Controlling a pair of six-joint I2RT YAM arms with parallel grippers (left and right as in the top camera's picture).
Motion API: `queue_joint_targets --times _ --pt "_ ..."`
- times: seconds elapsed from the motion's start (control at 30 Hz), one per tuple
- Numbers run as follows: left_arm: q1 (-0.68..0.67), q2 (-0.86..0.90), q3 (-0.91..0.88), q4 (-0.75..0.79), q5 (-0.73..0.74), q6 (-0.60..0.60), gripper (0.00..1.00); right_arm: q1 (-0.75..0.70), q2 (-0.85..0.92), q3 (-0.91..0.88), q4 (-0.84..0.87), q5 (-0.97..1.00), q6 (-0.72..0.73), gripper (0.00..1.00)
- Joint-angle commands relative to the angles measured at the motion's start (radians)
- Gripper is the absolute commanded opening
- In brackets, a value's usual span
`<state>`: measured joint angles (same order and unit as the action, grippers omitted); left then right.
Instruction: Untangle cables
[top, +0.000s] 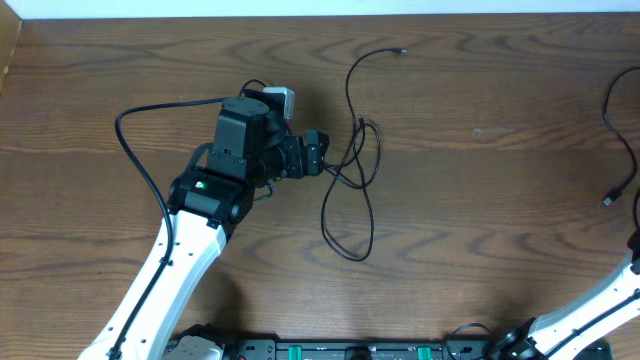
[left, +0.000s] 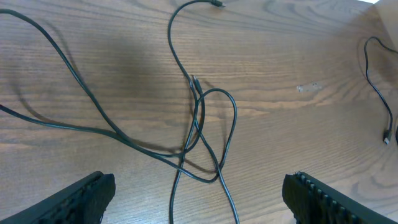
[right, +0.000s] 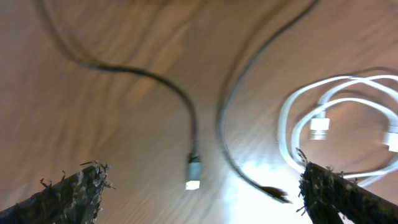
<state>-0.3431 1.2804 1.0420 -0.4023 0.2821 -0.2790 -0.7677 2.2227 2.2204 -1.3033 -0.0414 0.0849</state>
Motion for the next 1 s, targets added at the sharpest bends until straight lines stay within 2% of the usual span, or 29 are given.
queue_joint_targets --times 0.0,0.07,0.17,0.33,0.57,0.87,0.97 --pt "0.000 0.005 0.009 -0.009 -0.010 0.020 0.91 0.003 -0.006 0.003 -0.039 -0.331 -0.137 0.99" --pt "0.000 0.005 0.009 -0.009 -0.010 0.020 0.91 0.014 -0.006 0.003 -0.066 -0.461 -0.201 0.99" --pt "0.000 0.005 0.009 -0.009 -0.010 0.020 0.91 0.043 -0.006 0.003 -0.103 -0.541 -0.240 0.99" --pt "0.000 0.005 0.009 -0.009 -0.011 0.020 0.91 0.136 -0.006 0.002 -0.150 -0.541 -0.269 0.99" --pt "0.000 0.005 0.009 -0.009 -0.011 0.020 0.91 0.338 -0.005 -0.001 -0.151 -0.541 -0.274 0.99" --pt "0.000 0.005 0.009 -0.009 -0.010 0.020 0.91 0.645 -0.004 -0.132 0.031 -0.534 -0.253 0.99" --pt "0.000 0.005 0.009 -0.009 -0.117 0.021 0.91 0.739 -0.005 -0.215 0.121 -0.534 -0.196 0.99"
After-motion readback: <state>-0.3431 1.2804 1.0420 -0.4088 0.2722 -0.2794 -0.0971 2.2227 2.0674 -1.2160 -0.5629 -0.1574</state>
